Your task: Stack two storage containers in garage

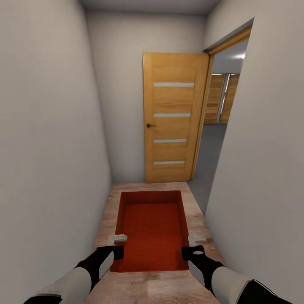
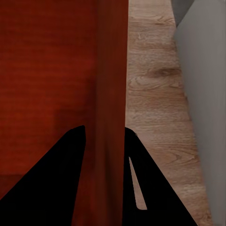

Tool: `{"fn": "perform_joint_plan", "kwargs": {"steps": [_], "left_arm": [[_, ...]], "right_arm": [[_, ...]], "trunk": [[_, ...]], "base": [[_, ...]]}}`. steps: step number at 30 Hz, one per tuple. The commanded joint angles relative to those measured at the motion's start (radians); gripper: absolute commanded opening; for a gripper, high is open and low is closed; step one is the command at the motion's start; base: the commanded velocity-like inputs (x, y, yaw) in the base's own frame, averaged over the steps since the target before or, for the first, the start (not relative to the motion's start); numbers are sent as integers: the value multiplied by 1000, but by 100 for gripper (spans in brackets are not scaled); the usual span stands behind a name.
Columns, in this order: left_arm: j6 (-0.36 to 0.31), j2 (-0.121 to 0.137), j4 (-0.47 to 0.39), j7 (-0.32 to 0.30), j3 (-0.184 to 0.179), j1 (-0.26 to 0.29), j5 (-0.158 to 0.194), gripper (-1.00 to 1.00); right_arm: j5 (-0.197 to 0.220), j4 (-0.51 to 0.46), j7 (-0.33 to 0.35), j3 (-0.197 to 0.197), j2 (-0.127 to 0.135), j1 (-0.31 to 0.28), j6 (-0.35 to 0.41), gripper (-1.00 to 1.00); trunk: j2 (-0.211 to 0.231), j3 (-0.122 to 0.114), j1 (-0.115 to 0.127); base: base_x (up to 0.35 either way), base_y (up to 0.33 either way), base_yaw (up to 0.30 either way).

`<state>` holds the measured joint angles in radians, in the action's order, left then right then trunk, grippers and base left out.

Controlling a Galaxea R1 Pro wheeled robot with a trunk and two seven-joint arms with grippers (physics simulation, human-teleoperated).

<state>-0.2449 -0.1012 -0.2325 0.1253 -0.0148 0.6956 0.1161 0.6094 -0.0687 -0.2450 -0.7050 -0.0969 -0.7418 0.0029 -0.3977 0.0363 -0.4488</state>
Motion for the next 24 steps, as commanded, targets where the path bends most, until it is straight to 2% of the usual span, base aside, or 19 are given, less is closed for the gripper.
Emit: {"fn": "perform_joint_plan", "kwargs": {"steps": [1,24], "left_arm": [[-6,3,-5,11,1,1,-3,-100],[-5,2,-5,11,1,1,-3,-100]], "right_arm": [[17,3,-7,-1,2,-1,0,-100],[17,3,-7,-1,2,-1,-1,-100]], "trunk": [[-2,2,-1],[-2,2,-1]], "base": [[323,0,0],[323,0,0]]}}
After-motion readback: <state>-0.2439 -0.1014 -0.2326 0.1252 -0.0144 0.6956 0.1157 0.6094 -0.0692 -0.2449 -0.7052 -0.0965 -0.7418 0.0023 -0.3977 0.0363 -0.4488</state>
